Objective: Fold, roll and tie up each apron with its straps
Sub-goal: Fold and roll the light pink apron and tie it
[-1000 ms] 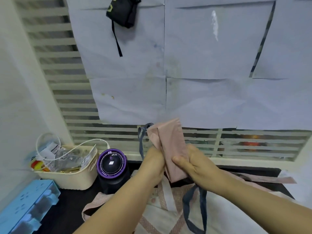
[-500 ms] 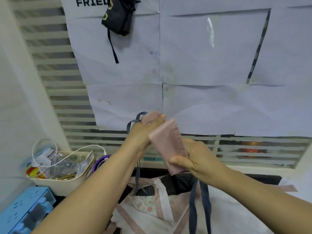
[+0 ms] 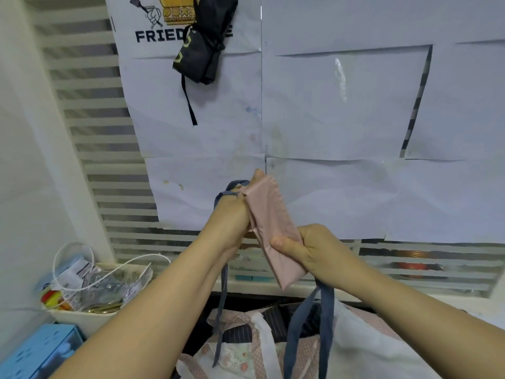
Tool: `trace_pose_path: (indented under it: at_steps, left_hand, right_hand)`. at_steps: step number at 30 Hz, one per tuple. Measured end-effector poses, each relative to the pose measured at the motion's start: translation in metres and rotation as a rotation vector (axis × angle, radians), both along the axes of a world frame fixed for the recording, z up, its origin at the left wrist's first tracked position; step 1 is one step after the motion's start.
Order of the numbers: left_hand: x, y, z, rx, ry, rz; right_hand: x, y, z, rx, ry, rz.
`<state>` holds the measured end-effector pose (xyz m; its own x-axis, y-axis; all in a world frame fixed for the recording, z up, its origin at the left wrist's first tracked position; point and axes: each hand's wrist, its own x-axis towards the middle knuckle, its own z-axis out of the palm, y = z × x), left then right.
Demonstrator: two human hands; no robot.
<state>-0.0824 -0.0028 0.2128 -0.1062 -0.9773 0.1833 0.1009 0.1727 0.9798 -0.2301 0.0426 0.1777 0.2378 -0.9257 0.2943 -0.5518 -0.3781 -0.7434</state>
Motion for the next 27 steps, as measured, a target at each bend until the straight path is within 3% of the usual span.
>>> trace_pose_path:
  at_steps: [3, 7, 11, 15, 20, 24, 27]
  left_hand:
    - [-0.004, 0.001, 0.008, 0.115, 0.204, -0.084]
    - [-0.002, -0.003, 0.009, 0.311, 0.323, -0.113]
    - [0.004, 0.003, 0.009, 0.237, 0.361, -0.237]
    - [0.003, 0.005, -0.018, -0.055, 0.057, -0.108]
    - [0.012, 0.006, -0.016, -0.215, -0.135, 0.036]
    - [0.014, 0.016, -0.008, -0.333, -0.463, -0.003]
    - [0.004, 0.028, -0.007, -0.385, -0.581, -0.055]
  right_hand:
    - [-0.001, -0.004, 0.002, 0.050, -0.076, 0.025]
    - [0.001, -0.010, 0.005, 0.091, -0.071, 0.064]
    - [0.002, -0.020, -0.001, 0.050, -0.123, 0.000]
    - [0.004, -0.027, -0.010, -0.005, -0.133, -0.029]
    - [-0.001, -0.018, 0.000, 0.032, -0.091, 0.029]
    - [-0.014, -0.016, 0.046, -0.045, -0.247, -0.063]
    - [-0.009, -0.007, 0.081, -0.008, 0.000, 0.021]
